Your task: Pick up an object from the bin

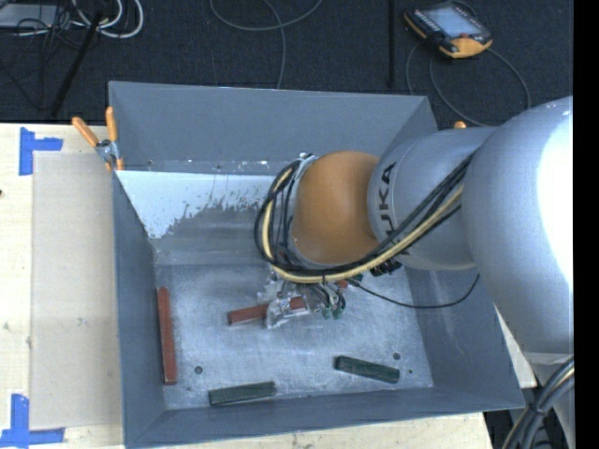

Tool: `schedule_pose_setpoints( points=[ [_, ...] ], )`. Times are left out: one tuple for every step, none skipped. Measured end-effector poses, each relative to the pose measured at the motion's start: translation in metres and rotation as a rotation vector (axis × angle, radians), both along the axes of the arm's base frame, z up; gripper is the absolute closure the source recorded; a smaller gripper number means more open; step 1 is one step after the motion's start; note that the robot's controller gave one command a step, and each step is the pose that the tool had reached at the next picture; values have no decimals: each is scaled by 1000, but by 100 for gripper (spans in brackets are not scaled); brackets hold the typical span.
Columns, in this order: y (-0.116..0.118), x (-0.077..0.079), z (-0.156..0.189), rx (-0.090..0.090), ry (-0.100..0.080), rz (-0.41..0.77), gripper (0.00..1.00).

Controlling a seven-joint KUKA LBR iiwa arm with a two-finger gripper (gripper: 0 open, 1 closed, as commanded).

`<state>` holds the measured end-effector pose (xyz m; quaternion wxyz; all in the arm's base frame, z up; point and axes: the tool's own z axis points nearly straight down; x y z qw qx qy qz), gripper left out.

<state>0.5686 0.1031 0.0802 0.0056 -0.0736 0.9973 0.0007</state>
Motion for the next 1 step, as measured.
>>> schedule_pose_setpoints(
  points=[
    [0,-2,12,-2,10,0,100]
  ],
)
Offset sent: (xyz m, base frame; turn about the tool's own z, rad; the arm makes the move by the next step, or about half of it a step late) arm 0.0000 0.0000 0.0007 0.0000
